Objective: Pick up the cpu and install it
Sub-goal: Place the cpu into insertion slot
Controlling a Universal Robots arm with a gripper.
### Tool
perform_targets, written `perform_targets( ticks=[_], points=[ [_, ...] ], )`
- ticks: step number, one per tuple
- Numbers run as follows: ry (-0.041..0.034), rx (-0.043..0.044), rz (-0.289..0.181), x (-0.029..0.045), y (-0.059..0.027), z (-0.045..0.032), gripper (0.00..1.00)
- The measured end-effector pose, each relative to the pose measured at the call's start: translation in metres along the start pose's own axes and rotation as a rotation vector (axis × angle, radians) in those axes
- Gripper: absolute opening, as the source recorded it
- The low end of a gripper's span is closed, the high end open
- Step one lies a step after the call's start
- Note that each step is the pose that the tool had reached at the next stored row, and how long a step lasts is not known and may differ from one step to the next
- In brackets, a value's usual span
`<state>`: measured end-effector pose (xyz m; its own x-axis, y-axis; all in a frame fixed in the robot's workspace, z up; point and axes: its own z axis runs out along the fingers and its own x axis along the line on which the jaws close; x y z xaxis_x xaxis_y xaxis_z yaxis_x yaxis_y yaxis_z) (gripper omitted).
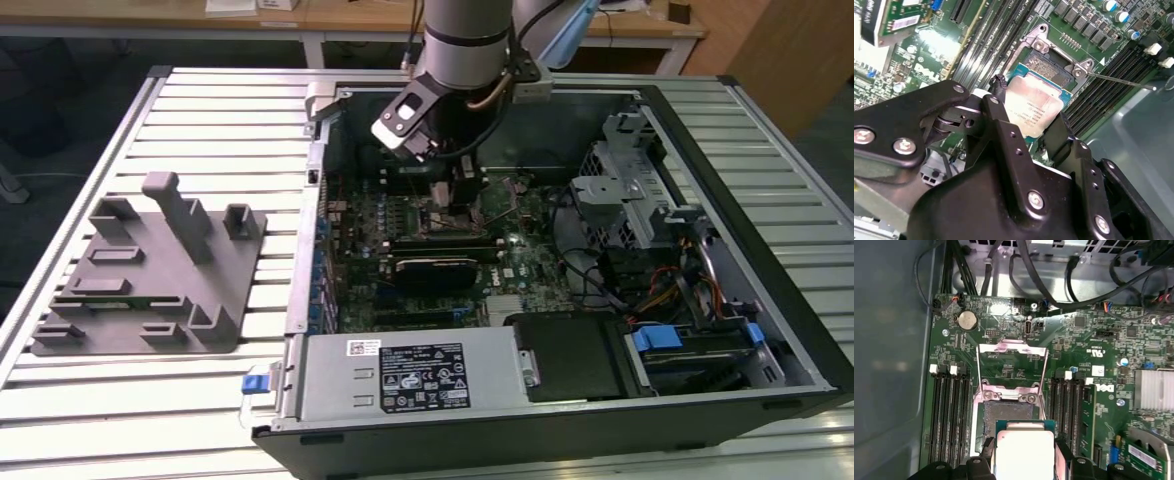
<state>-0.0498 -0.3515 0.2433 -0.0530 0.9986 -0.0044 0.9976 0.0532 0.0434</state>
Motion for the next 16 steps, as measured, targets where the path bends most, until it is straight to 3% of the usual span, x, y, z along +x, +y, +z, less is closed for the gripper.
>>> perform_targets(
  ticks=[16],
  points=[
    [0.0006,0.0127,0.0,0.011,-0.0004,0.0227,0.55]
  ],
)
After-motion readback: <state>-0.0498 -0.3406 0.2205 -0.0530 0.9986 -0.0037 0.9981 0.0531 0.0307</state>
